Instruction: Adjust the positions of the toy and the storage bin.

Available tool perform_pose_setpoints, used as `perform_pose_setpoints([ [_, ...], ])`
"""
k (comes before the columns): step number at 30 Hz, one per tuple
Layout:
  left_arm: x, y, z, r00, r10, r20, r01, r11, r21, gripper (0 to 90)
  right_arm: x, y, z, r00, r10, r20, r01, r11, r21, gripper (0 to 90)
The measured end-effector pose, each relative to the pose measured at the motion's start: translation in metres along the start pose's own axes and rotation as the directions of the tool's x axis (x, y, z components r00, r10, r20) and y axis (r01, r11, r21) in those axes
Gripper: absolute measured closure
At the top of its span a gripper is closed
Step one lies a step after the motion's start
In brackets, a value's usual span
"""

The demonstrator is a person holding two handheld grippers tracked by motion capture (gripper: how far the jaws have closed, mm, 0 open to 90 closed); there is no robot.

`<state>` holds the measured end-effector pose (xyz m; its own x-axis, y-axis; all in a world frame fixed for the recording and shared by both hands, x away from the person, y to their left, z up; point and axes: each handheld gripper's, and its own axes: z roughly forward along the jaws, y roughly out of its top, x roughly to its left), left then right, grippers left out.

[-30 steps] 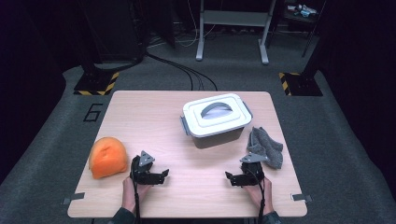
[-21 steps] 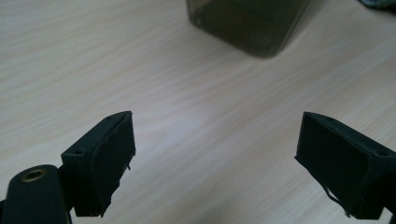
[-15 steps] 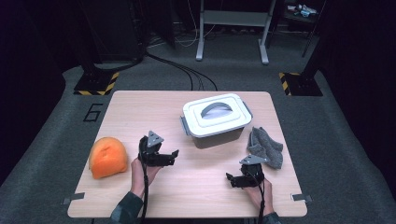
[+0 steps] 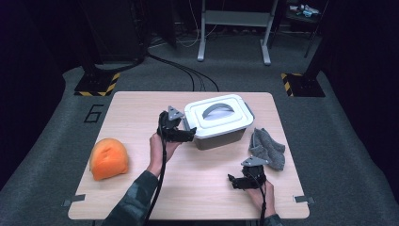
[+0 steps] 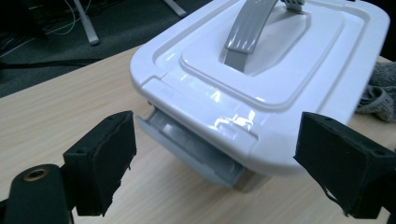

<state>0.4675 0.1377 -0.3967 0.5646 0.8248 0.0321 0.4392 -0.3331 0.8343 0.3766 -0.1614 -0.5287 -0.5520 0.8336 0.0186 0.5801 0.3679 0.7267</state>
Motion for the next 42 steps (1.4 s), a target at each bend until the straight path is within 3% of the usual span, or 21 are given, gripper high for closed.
perform_pose_setpoints([
  [6,-0.007,0.005,0.019,1.0,0.009,0.0,-0.009,0.9993,0.035,13.3,-0.001,0.0,0.0,1.0,-0.007,0.001,0.007,1.0,-0.002,9.6],
  [10,-0.005,0.004,0.025,0.9998,0.017,-0.011,-0.016,0.9988,0.045,13.8,-0.001,0.0,0.0,1.0,-0.007,0.001,0.007,1.0,-0.002,9.8],
  [19,-0.004,0.006,0.027,0.9957,0.088,-0.03,-0.086,0.9952,0.047,13.2,-0.001,0.0,0.0,1.0,-0.006,0.008,0.006,1.0,-0.006,11.3],
  [25,0.008,0.005,0.023,0.9949,0.097,-0.028,-0.095,0.9932,0.067,13.1,-0.001,0.0,-0.001,1.0,-0.003,0.008,0.003,1.0,-0.006,11.5],
  [39,0.032,0.001,0.016,0.9953,0.075,-0.062,-0.069,0.994,0.084,13.0,-0.003,0.0,-0.001,1.0,-0.001,-0.002,0.001,1.0,-0.014,11.6],
  [42,0.037,0.002,0.014,0.9934,0.088,-0.074,-0.081,0.9926,0.091,13.1,-0.003,0.0,-0.001,1.0,-0.002,-0.001,0.002,1.0,-0.015,11.6],
])
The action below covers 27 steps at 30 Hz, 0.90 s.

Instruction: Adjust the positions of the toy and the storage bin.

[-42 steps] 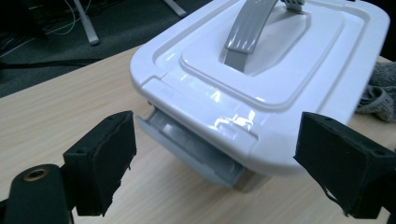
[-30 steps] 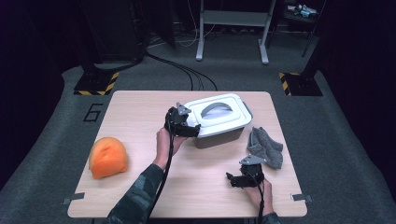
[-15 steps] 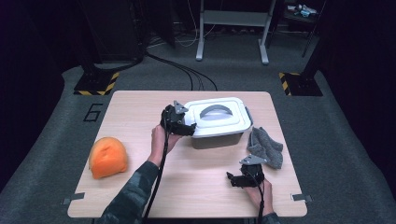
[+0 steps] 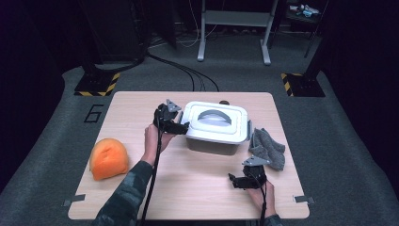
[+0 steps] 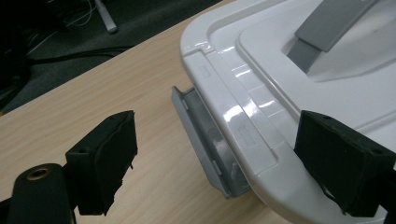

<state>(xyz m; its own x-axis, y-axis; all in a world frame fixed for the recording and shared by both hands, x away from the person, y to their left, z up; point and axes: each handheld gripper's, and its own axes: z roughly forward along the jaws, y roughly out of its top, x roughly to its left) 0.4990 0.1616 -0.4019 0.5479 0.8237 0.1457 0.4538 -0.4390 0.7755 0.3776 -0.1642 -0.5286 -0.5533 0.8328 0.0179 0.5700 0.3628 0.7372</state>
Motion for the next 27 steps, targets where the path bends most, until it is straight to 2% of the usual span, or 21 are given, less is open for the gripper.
perform_pose_setpoints([
  [7,0.01,-0.002,-0.001,0.9998,-0.019,-0.01,0.019,0.9997,0.014,13.1,0.0,0.0,0.0,1.0,-0.001,0.002,0.001,1.0,0.002,11.5],
  [12,0.012,-0.004,-0.003,0.9989,-0.041,0.021,0.04,0.9991,0.013,12.4,-0.001,0.0,0.0,1.0,0.008,-0.005,-0.008,1.0,0.0,11.4],
  [14,0.011,-0.005,-0.006,0.9978,-0.059,0.031,0.059,0.9983,-0.005,12.1,-0.001,0.0,0.0,0.9999,0.008,-0.008,-0.008,1.0,0.002,11.3],
  [18,0.01,-0.007,-0.012,0.9974,-0.057,0.043,0.058,0.9982,-0.016,11.5,-0.001,0.0,0.0,0.9998,0.013,-0.014,-0.013,1.0,0.0,10.5],
  [20,0.007,-0.009,-0.016,0.9964,-0.071,0.045,0.073,0.9966,-0.037,11.4,-0.002,0.0,-0.001,0.9996,0.022,-0.016,-0.022,1.0,0.002,9.7],
  [22,0.006,-0.012,-0.023,0.9963,-0.064,0.058,0.066,0.9971,-0.037,11.3,-0.003,0.0,-0.001,0.9996,0.019,-0.022,-0.019,1.0,0.0,8.5],
  [24,0.004,-0.015,-0.027,0.9947,-0.078,0.066,0.082,0.9953,-0.052,11.0,-0.003,0.0,-0.001,0.9993,0.026,-0.028,-0.026,1.0,0.002,7.6],
  [27,-0.001,-0.022,-0.033,0.9949,-0.072,0.07,0.076,0.9952,-0.061,10.5,-0.005,0.0,-0.001,0.9988,0.025,-0.042,-0.025,1.0,0.006,4.5],
])
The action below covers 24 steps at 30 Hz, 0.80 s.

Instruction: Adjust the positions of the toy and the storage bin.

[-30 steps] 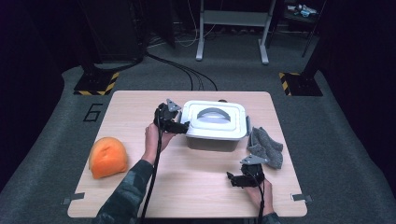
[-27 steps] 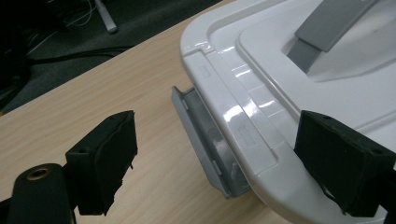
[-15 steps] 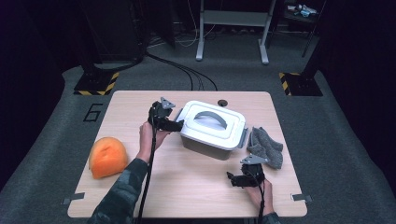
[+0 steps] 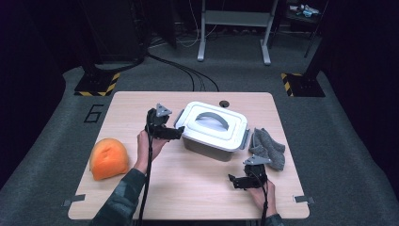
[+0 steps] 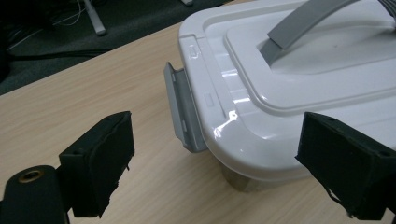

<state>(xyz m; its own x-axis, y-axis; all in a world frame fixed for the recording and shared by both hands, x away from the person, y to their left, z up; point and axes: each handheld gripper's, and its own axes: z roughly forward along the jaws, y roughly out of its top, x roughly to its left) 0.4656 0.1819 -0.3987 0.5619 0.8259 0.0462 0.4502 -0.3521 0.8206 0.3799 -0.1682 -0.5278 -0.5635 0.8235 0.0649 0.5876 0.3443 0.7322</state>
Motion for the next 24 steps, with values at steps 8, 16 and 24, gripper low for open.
perform_pose_setpoints([
  [8,-0.019,-0.024,-0.012,0.9988,0.039,0.028,-0.039,0.9992,0.009,10.5,-0.003,-0.001,-0.005,0.9998,0.018,-0.01,-0.018,1.0,0.003,0.0],
  [16,-0.037,-0.065,-0.014,0.9958,0.069,0.061,-0.072,0.9962,0.05,10.5,-0.008,0.006,-0.026,0.9997,0.016,0.017,-0.015,0.999,-0.029,0.0],
  [24,-0.043,-0.11,-0.008,0.9944,0.052,0.092,-0.062,0.9918,0.111,10.5,-0.021,0.016,-0.043,0.9989,0.016,0.045,-0.013,0.998,-0.067,0.0],
])
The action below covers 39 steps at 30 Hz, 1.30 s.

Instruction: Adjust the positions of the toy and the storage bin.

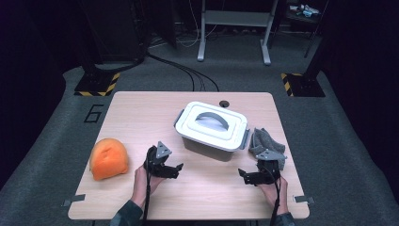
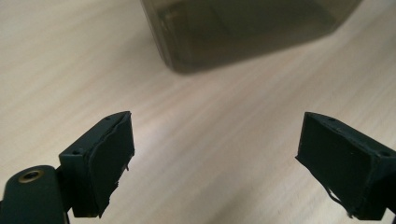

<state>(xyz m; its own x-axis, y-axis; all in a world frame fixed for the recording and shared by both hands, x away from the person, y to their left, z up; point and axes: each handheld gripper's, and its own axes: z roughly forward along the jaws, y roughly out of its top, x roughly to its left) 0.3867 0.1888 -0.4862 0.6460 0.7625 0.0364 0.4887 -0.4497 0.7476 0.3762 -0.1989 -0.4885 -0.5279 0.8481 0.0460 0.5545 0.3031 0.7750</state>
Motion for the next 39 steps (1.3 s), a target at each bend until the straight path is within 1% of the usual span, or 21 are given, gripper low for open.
perform_pose_setpoints([
  [1,0.0,-0.006,0.002,1.0,0.003,-0.002,-0.003,0.9999,0.014,10.5,-0.002,0.002,-0.002,1.0,0.001,-0.005,-0.001,1.0,0.0,0.0],
  [3,0.0,-0.015,0.003,0.9999,-0.006,-0.01,0.007,0.9996,0.028,10.5,-0.006,0.006,-0.006,1.0,-0.001,0.004,0.001,1.0,-0.007,0.0],
  [4,0.001,-0.019,0.005,0.9998,-0.019,-0.007,0.019,0.9995,0.027,10.4,-0.008,0.009,-0.008,1.0,0.004,0.004,-0.003,1.0,-0.005,0.0],
  [6,0.002,-0.027,0.006,0.9997,-0.023,-0.006,0.023,0.9989,0.041,10.4,-0.01,0.013,-0.011,1.0,0.001,0.008,-0.001,1.0,-0.011,0.0],
  [7,0.002,-0.03,0.006,0.9997,-0.022,-0.011,0.022,0.9987,0.045,10.5,-0.013,0.016,-0.013,1.0,-0.008,0.006,0.008,1.0,-0.016,0.0],
  [10,0.004,-0.037,0.007,0.9995,-0.026,-0.016,0.027,0.9982,0.054,10.5,-0.018,0.024,-0.016,0.9999,-0.01,0.011,0.01,1.0,-0.024,0.0],
  [11,0.004,-0.04,0.007,0.9992,-0.038,-0.013,0.039,0.9981,0.048,10.5,-0.02,0.027,-0.018,0.9999,-0.005,0.012,0.005,0.999,-0.033,0.0],
  [12,0.005,-0.041,0.007,0.9994,-0.032,-0.012,0.033,0.9981,0.052,10.5,-0.023,0.03,-0.02,1.0,0.004,0.009,-0.003,0.999,-0.042,0.0],
  [13,0.005,-0.042,0.007,0.9992,-0.037,-0.017,0.038,0.9978,0.054,10.5,-0.024,0.033,-0.021,1.0,-0.002,0.008,0.002,0.999,-0.046,0.0],
  [14,0.006,-0.043,0.007,0.9995,-0.026,-0.016,0.027,0.9978,0.061,10.5,-0.026,0.036,-0.022,1.0,0.0,0.006,0.001,0.998,-0.056,0.0],
  [16,0.006,-0.045,0.008,0.9997,-0.023,-0.011,0.024,0.9974,0.068,10.5,-0.028,0.044,-0.024,1.0,-0.008,0.004,0.008,0.998,-0.063,0.0],
  [19,0.006,-0.048,0.009,0.9987,-0.05,-0.011,0.05,0.9978,0.043,10.4,-0.03,0.055,-0.026,0.9999,-0.015,-0.006,0.015,0.997,-0.079,0.0],
  [22,0.006,-0.049,0.008,0.9988,-0.047,-0.013,0.048,0.9981,0.038,10.4,-0.031,0.068,-0.026,0.9994,-0.029,-0.018,0.027,0.996,-0.089,0.0],
  [23,0.007,-0.049,0.008,0.9991,-0.042,-0.009,0.043,0.9982,0.042,10.4,-0.031,0.072,-0.026,0.9995,-0.023,-0.02,0.021,0.996,-0.091,0.0],
  [26,0.007,-0.05,0.008,0.9992,-0.039,-0.012,0.039,0.9986,0.035,10.4,-0.029,0.085,-0.024,0.9987,-0.04,-0.031,0.036,0.994,-0.104,0.0],
  [31,0.007,-0.051,0.008,0.9989,-0.044,-0.02,0.044,0.9987,0.025,10.4,-0.023,0.104,-0.013,0.9962,-0.068,-0.054,0.062,0.993,-0.098,0.1],
  [34,0.006,-0.051,0.008,0.9986,-0.048,-0.021,0.049,0.9986,0.022,10.4,-0.019,0.115,-0.005,0.9931,-0.094,-0.07,0.087,0.992,-0.096,6.4],
  [35,0.006,-0.051,0.008,0.9986,-0.047,-0.022,0.048,0.9986,0.021,10.4,-0.017,0.118,-0.002,0.9922,-0.096,-0.079,0.089,0.992,-0.092,10.2],
  [36,0.006,-0.051,0.008,0.9986,-0.047,-0.023,0.047,0.9987,0.021,10.5,-0.015,0.121,0.0,0.9901,-0.113,-0.084,0.105,0.99,-0.091,15.7],
  [38,0.006,-0.052,0.008,0.9986,-0.047,-0.022,0.048,0.9986,0.023,10.5,-0.012,0.128,0.006,0.9872,-0.129,-0.094,0.121,0.989,-0.085,18.7],
  [39,0.007,-0.052,0.007,0.9986,-0.049,-0.021,0.049,0.9984,0.026,10.5,-0.011,0.13,0.008,0.9861,-0.132,-0.101,0.123,0.989,-0.085,22.6],
])
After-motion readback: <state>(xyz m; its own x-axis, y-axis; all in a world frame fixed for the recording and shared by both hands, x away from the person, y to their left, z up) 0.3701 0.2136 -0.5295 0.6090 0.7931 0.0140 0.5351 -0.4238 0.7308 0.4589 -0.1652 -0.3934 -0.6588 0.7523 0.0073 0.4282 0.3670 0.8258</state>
